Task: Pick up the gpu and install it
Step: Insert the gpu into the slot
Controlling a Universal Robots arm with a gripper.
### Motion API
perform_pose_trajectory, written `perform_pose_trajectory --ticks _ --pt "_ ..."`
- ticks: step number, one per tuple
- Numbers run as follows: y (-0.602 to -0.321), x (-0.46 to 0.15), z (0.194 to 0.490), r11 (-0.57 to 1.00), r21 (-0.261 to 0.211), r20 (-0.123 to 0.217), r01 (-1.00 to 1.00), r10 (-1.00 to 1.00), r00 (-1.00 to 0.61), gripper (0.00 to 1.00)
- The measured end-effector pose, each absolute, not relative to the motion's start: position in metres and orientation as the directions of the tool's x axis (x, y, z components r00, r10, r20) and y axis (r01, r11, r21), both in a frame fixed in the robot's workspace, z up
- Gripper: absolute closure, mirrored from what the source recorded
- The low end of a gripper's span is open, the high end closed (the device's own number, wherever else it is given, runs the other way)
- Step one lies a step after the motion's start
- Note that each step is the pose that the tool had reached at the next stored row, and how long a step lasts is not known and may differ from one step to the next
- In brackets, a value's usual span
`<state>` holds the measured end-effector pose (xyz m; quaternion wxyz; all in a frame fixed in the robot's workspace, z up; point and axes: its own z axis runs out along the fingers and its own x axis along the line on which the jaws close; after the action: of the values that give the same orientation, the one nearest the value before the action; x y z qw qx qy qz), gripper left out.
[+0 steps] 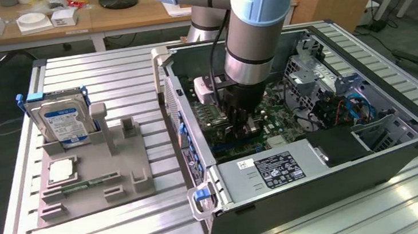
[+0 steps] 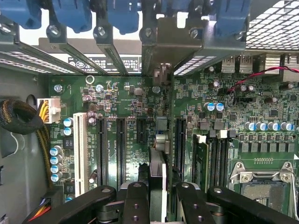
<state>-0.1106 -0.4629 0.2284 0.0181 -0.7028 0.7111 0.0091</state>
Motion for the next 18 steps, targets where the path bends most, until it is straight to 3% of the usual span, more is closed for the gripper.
perform_pose_trajectory --ticks 18 --pt "-0.4629 -0.1111 0.2280 0.012 -0.013 -0.039 -1.000 -0.999 -0.011 0.73"
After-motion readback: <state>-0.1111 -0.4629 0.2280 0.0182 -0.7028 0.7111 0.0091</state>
